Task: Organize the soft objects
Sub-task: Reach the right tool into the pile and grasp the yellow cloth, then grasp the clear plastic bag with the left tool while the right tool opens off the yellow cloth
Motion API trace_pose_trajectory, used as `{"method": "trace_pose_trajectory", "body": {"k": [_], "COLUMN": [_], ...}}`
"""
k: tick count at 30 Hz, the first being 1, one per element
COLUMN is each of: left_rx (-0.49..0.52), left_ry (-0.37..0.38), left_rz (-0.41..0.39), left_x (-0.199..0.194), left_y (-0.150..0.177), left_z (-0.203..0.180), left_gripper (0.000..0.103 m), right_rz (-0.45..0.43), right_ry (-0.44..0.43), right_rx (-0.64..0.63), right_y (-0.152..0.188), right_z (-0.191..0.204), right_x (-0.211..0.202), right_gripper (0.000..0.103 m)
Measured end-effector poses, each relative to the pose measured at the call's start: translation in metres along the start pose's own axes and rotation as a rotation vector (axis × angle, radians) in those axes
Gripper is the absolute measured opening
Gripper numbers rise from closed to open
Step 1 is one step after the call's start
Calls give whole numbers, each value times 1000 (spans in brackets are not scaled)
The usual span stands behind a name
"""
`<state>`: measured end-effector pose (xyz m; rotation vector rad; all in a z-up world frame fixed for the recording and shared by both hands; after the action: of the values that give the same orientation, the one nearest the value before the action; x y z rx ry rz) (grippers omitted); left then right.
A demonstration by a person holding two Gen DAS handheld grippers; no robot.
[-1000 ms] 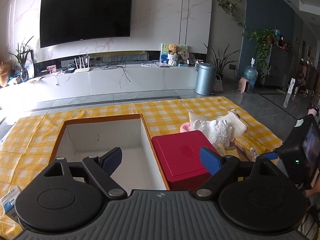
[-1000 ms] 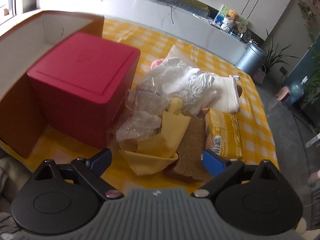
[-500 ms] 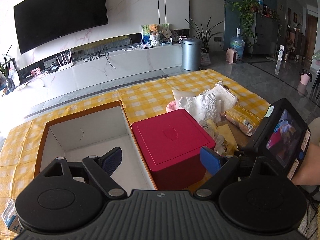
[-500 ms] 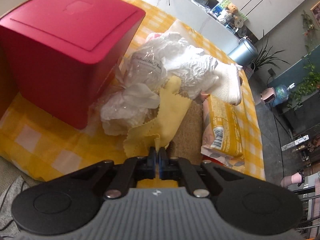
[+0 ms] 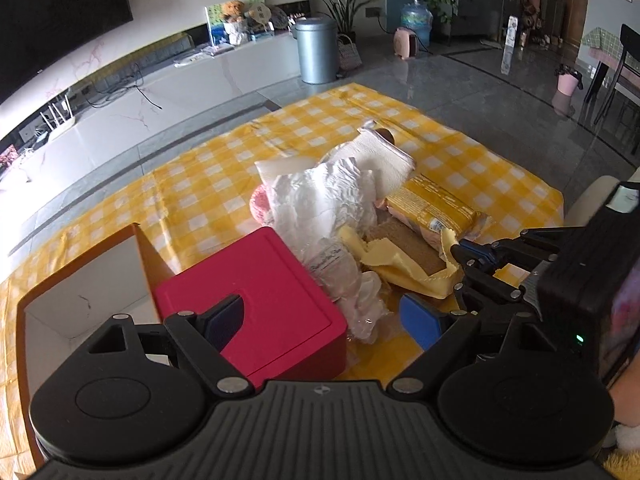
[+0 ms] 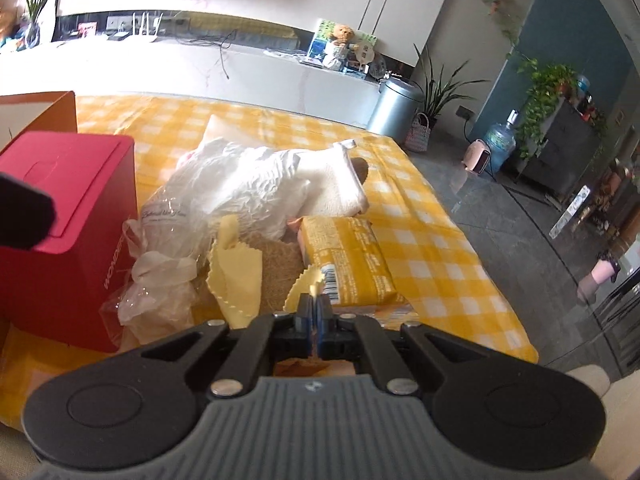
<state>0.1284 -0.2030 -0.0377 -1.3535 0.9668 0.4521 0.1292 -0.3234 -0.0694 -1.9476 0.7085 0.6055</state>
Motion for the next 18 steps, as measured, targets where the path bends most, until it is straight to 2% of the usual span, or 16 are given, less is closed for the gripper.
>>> {"method": "trace_pose_trajectory", "body": {"k": [5, 7, 9, 11, 13, 14, 15, 16, 18], "left_rx": [42, 48, 33, 23, 30, 34, 30, 19, 15], "left_ry": [-26, -90, -152, -199, -191, -193, -189, -181, -191], "left_rz": [128, 181, 241, 235, 250, 257, 272, 312, 391], "left_x": [40, 57, 75, 83, 88, 91, 93, 97, 107], "left_y": [-19, -26, -33, -40, -46, -49, -51, -53, -52], "left_z": [-23, -28, -30, -32, -36, -39, -40, -41, -44], "left_gripper": [99, 87, 85, 83, 82, 81, 74, 64, 55], "right_rz": [-44, -35, -16, -6, -19, -24, -30, -36, -41], "right_ry": [16, -3, -26, -68, -78, -55, -34, -29, -37], "right_rx": [72, 67, 51, 11, -13, -16, -10, 2, 29], "right_y": [7, 8, 8, 7, 7, 7, 8, 8, 10], "right_z": [-10, -9, -6, 1, 5, 6, 4, 2, -2], "right_x": [-9, -5, 0, 3, 1, -1, -2, -3, -4], "right_gripper": [0, 0, 3, 5, 17, 33, 42, 42, 42]}}
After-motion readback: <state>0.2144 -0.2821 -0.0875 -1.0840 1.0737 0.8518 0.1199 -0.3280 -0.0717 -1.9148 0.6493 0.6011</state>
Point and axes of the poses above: each gripper's, at about its wrist camera, not at the fingertips, and x roughly the way its jaws point, z to its left, y to its underside, the point moved 3 cm from there along x, roughly the way its jaws point, and after that the axes turned 14 degrees about -x, right-handed, at the moved point
